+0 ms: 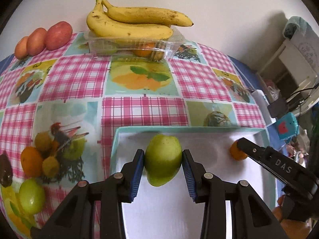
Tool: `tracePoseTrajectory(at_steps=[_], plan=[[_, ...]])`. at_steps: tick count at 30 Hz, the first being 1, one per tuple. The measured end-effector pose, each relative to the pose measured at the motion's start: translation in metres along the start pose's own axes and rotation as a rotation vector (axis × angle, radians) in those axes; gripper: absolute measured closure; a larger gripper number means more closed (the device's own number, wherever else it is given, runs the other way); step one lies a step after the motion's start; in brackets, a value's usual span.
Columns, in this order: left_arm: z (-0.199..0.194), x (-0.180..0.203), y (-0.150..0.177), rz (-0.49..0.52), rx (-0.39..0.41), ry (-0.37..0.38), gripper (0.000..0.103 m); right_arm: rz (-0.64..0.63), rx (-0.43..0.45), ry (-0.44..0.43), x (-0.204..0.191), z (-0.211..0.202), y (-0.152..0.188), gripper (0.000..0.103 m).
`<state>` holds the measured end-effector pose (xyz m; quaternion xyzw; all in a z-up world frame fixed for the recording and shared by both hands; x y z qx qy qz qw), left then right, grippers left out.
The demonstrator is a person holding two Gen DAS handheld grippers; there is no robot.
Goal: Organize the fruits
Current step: 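Carry the green pear with the left gripper while the right carries the orange over the tray, then open the left gripper over the tray while the right gripper releases the orange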
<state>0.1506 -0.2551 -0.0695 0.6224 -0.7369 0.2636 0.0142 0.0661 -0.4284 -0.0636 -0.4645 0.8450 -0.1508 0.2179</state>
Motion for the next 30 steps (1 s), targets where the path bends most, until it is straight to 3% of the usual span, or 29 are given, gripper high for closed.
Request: tracePoseTrajectory(at_steps=[11, 16, 18, 22, 24, 26, 30], plan=[[0.011, -0.001, -0.002, 0.003, 0.006, 0.01, 0.061, -0.012, 0.01, 0.002, 0.001, 0.014, -0.008, 0.068], [-0.002, 0.005, -0.002, 0.03, 0.018, -0.005, 0.047, -0.008, 0.015, -0.001, 0.001, 0.016, -0.009, 0.066], [-0.012, 0.005, -0.002, 0.016, 0.016, 0.012, 0.047, -0.019, 0.008, 0.012, 0.001, 0.016, -0.009, 0.066], [-0.037, 0.002, -0.001, 0.009, 0.036, 0.008, 0.047, -0.042, 0.015, 0.046, 0.0, 0.009, -0.009, 0.05], [-0.049, -0.006, -0.001, -0.011, 0.051, -0.009, 0.042, -0.042, 0.025, 0.051, 0.002, 0.002, -0.008, 0.05], [-0.061, -0.02, 0.0, -0.05, 0.069, -0.046, 0.024, -0.048, 0.034, 0.059, -0.001, -0.007, -0.006, 0.05], [-0.076, -0.054, 0.01, -0.107, 0.104, -0.134, 0.012, -0.046, 0.043, 0.061, -0.004, -0.027, 0.005, 0.04]])
Point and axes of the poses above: each gripper's, at about its wrist camera, not at the fingertips, and z roughly the way its jaws point, x to its right, y to its underside, the point moved 4 cm from there along z, roughly the way its jaws point, and after that the axes turned 9 degrees about -z, right-handed, at the moved point
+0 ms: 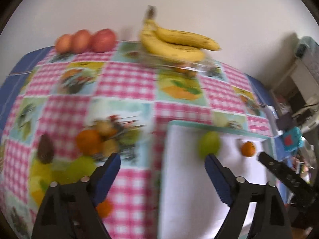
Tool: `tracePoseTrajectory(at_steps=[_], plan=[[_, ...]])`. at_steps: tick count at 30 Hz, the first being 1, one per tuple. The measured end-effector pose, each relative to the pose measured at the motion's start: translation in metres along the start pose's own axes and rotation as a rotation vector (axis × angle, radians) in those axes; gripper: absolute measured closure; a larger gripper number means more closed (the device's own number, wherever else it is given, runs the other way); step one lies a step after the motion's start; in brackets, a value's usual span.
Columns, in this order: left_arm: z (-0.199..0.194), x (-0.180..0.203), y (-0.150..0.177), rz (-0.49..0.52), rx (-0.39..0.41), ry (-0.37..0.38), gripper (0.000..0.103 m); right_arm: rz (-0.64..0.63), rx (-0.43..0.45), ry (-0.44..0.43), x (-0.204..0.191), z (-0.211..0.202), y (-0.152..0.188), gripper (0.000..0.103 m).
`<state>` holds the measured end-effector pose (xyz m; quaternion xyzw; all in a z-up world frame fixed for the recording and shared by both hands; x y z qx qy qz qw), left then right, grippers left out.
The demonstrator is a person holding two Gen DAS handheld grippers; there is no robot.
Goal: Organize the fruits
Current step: 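Open the left gripper over the tray while the right gripper releases the orange, then move both grippers back toward the fruit on the cloth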
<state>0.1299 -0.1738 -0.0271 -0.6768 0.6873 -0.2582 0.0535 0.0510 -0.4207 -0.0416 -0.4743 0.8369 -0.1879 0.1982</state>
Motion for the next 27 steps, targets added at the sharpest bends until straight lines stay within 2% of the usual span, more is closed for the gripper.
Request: tracePoseTrajectory(at_steps=[2, 4, 7, 9, 11, 14, 16, 20, 25, 27], plan=[[-0.006, -0.022, 0.004, -0.017, 0.033, -0.077, 0.001, -0.011, -0.005, 0.003, -0.003, -0.006, 0.006, 0.039], [-0.011, -0.042, 0.004, -0.042, 0.062, -0.135, 0.0, -0.029, -0.017, 0.007, -0.008, -0.01, 0.013, 0.037], [-0.022, -0.075, 0.005, -0.097, 0.098, -0.212, 0.0, -0.044, -0.021, 0.003, -0.016, -0.014, 0.025, 0.023], [-0.03, -0.096, 0.007, -0.13, 0.117, -0.261, 0.0, -0.063, -0.03, 0.009, -0.022, -0.016, 0.034, 0.022], [-0.037, -0.114, 0.01, -0.152, 0.125, -0.303, 0.0, -0.084, -0.032, 0.016, -0.027, -0.016, 0.041, 0.009], [-0.044, -0.137, 0.013, -0.173, 0.129, -0.366, 0.0, -0.14, -0.018, 0.036, -0.04, -0.018, 0.053, 0.008], [-0.047, -0.149, 0.014, -0.178, 0.128, -0.384, 0.0, -0.177, -0.009, 0.032, -0.052, -0.02, 0.06, 0.007], [-0.056, -0.174, 0.013, -0.214, 0.12, -0.371, 0.0, -0.194, 0.005, 0.002, -0.072, -0.024, 0.072, 0.007], [-0.067, -0.206, 0.006, -0.268, 0.141, -0.379, 0.0, -0.224, -0.045, -0.089, -0.107, -0.019, 0.086, 0.007], [-0.071, -0.219, 0.003, -0.289, 0.157, -0.372, 0.0, -0.253, -0.065, -0.083, -0.12, -0.016, 0.089, 0.007]])
Point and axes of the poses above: each gripper's, at about its wrist camera, not at the fingertips, and z roughly the way its jaws point, x to its right, y to its underside, the point moved 4 cm from there along z, roughly the way its jaws point, and after that the axes turned 9 degrees about -z, right-handed, at the moved point
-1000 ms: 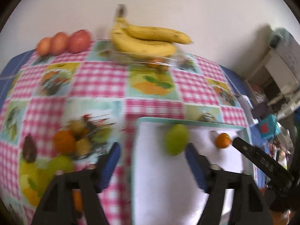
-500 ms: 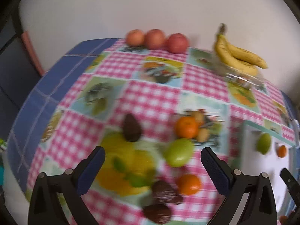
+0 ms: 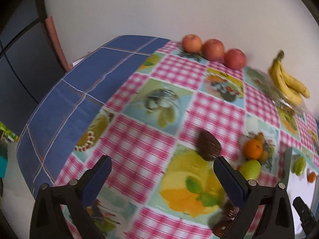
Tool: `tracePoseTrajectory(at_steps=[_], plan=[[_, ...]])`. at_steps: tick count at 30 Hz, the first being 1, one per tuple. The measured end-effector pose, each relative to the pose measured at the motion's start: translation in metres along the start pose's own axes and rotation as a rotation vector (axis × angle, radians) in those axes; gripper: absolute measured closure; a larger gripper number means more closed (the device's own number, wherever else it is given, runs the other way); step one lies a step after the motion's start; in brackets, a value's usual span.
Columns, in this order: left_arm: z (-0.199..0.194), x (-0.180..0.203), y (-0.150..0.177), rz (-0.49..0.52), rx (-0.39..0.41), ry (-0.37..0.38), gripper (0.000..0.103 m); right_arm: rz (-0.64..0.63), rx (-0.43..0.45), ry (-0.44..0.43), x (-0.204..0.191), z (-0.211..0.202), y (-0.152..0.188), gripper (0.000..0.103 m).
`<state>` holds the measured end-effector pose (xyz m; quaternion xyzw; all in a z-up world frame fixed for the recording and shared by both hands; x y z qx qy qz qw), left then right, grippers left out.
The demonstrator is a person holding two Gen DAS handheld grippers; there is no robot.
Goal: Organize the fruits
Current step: 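Move both grippers back toward the fruit on the cloth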
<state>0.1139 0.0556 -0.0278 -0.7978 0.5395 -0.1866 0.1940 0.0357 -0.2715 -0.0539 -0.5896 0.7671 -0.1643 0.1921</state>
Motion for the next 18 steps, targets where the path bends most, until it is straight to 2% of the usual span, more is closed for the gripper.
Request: tracePoseTrajectory(at_steps=[4, 9, 11, 13, 18], plan=[[0.004, -0.025, -0.013, -0.077, 0.011, 0.023, 0.0, -0.029, -0.018, -0.045, -0.022, 0.006, -0.001, 0.007], [0.005, -0.04, -0.021, -0.114, 0.034, 0.053, 0.0, -0.044, -0.005, -0.107, -0.048, 0.006, -0.008, 0.007], [0.008, -0.039, -0.022, -0.095, 0.019, 0.052, 0.0, -0.058, 0.001, -0.131, -0.059, 0.007, -0.011, 0.007], [0.011, -0.037, -0.02, -0.083, -0.015, 0.09, 0.0, -0.074, 0.005, -0.148, -0.071, 0.006, -0.012, 0.007], [0.019, -0.032, -0.014, -0.108, -0.107, 0.125, 0.0, -0.1, -0.004, -0.174, -0.089, 0.008, -0.011, 0.01]])
Point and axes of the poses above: each gripper's, at about its wrist camera, not at the fingertips, and z roughly the way its jaws point, x to its right, y to its underside, the point moved 4 cm from there along z, roughly the way its jaws point, and after that the axes turned 9 degrees about -z, right-handed, at the moved point
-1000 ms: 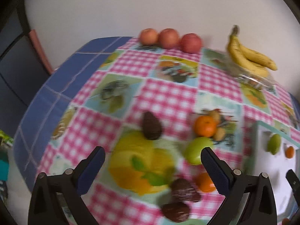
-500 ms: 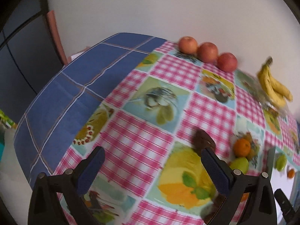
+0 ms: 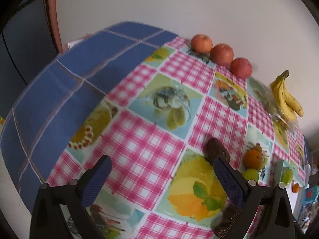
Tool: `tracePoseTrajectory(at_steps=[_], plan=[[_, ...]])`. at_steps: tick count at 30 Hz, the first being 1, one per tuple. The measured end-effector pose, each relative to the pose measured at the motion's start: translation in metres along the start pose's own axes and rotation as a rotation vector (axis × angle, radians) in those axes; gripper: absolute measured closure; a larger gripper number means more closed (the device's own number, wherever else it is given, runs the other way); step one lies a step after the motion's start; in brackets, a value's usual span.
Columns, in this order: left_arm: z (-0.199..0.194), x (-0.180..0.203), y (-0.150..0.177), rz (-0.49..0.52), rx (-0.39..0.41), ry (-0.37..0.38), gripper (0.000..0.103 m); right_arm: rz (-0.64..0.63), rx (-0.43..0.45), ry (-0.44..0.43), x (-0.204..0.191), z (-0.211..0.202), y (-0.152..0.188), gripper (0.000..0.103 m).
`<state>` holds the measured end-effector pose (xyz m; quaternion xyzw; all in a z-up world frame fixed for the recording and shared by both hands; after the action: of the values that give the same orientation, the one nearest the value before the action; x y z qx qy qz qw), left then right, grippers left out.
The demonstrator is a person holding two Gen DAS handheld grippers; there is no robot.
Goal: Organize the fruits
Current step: 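Move both grippers back toward the fruit on the cloth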
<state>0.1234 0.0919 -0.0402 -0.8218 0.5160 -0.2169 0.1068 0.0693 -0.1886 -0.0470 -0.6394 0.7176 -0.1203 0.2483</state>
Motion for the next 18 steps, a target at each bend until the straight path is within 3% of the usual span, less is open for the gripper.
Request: tracePoseTrajectory(at_steps=[2, 7, 18], plan=[[0.004, 0.001, 0.002, -0.017, -0.02, 0.013, 0.0, -0.016, -0.019, -0.012, -0.006, 0.005, 0.002, 0.022], [0.016, 0.01, 0.006, -0.024, -0.066, 0.055, 0.001, -0.039, -0.07, -0.023, -0.014, 0.02, 0.008, 0.037], [0.041, 0.054, 0.01, 0.077, -0.109, 0.133, 0.015, -0.044, -0.153, -0.054, -0.024, 0.046, 0.019, 0.047]])
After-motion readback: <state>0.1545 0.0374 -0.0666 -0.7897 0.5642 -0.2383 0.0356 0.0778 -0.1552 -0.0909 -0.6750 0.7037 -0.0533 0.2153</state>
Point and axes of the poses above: each gripper's, at about its wrist camera, not at the fingertips, and z roughly the way its jaws point, x to its right, y to its underside, the point moved 4 cm from there along z, roughly the way its jaws point, and after that the axes turned 9 degrees about -z, right-handed, at the moved point
